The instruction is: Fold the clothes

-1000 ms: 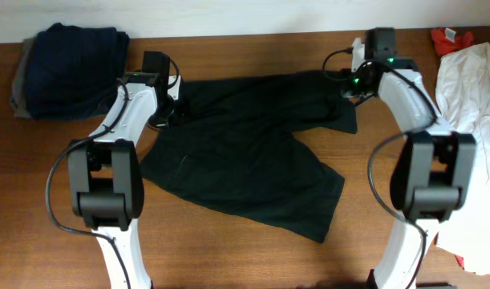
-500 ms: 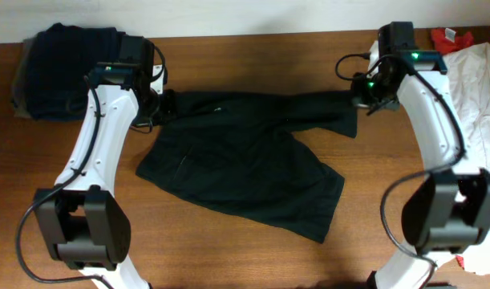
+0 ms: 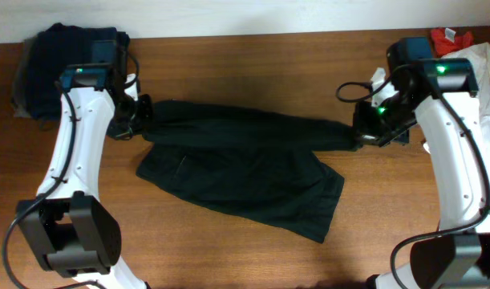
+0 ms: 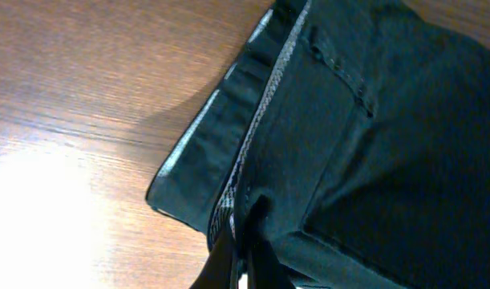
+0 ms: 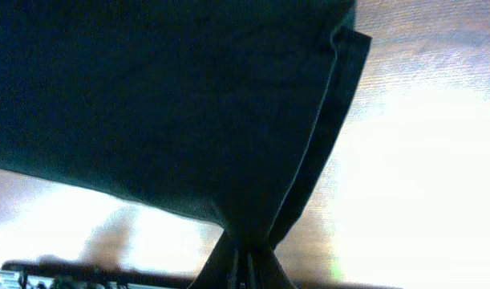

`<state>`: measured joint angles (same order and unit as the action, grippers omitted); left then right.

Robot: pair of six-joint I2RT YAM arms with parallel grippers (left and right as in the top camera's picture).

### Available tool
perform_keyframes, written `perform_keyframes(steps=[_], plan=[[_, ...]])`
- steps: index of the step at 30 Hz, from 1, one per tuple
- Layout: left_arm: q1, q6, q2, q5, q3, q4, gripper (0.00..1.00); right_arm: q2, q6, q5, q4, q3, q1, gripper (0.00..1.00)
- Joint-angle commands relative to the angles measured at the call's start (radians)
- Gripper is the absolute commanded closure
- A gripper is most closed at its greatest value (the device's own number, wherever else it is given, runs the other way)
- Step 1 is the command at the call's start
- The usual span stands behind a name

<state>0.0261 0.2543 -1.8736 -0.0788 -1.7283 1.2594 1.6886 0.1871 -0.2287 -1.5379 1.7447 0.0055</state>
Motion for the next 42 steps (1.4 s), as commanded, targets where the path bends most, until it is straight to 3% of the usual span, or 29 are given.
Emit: perform_keyframes(steps=[1, 5, 8, 24, 30, 37, 42], plan=[[0.056, 0.022, 0.027, 0.079, -0.014, 0.01, 0.99, -0.011, 0.013, 0.062, -0.027, -0.024, 0.058, 0.96], [0.064, 0.022, 0.027, 0.079, -0.014, 0.022, 0.99, -0.013, 0.033, 0.074, 0.005, -0.141, 0.193, 0.96], [0.069, 0.022, 0.027, 0.092, -0.014, 0.032, 0.99, -0.013, 0.138, 0.183, 0.054, -0.223, 0.255, 0.96], [0.116, 0.045, 0.027, 0.196, -0.013, 0.252, 0.99, -0.037, 0.188, 0.204, 0.064, -0.348, 0.275, 0.96], [0.116, 0.046, 0.027, 0.219, 0.011, 0.315, 0.99, -0.055, 0.189, 0.203, 0.048, -0.348, 0.391, 0.96], [0.117, 0.049, 0.027, 0.238, 0.143, 0.295, 0.99, -0.055, 0.223, 0.206, 0.053, -0.378, 0.454, 0.96], [0.137, 0.071, 0.027, 0.241, 0.191, 0.266, 0.99, -0.055, 0.241, 0.196, 0.145, -0.502, 0.452, 0.96]])
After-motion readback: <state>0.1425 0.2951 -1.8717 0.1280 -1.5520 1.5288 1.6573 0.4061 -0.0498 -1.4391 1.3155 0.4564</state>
